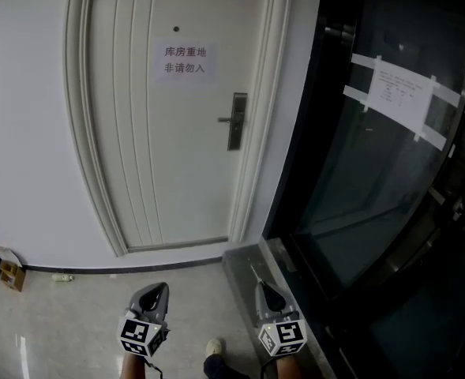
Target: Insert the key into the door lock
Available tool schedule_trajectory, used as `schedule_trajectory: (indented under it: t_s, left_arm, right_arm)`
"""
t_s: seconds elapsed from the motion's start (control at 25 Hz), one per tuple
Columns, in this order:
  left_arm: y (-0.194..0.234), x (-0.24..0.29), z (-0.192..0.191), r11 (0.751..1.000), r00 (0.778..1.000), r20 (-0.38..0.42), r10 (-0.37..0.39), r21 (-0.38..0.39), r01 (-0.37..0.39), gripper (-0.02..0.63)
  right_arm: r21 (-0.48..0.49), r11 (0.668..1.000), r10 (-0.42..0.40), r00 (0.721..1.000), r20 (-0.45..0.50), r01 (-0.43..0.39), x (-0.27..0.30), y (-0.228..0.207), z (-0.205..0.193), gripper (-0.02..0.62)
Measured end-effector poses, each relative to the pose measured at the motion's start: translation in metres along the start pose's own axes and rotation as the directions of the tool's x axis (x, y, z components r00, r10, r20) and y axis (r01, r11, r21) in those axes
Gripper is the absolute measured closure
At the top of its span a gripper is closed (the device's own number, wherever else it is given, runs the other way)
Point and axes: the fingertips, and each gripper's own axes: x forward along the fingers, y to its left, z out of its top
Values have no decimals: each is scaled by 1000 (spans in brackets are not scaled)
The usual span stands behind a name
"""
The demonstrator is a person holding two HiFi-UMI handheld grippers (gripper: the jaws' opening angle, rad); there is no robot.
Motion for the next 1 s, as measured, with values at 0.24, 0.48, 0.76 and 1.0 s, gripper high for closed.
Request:
schedule_trajectory:
  t_s: [0.24,0.48,0.76,1.0]
  left_arm:
    - [25,48,-4,1000,1000,7,-7,-8,7,604]
    - [52,103,-2,1000,1000,-5,-24,-5,24,604]
    - [82,170,2,1000,1000,1,-16,-13,16,604]
    - [106,219,0,1000,1000,-4,-14,-17,14,604]
  right_arm:
    - [9,1000,-1,1000,4,1,50,-18,-6,584]
    - [29,1000,-7,1000,10,7,105,-39,-10,584]
    - [25,1000,-13,1000,-10,13,172,-71,-21,584]
    - [37,999,-28,1000,0,28,222,-98,-22,584]
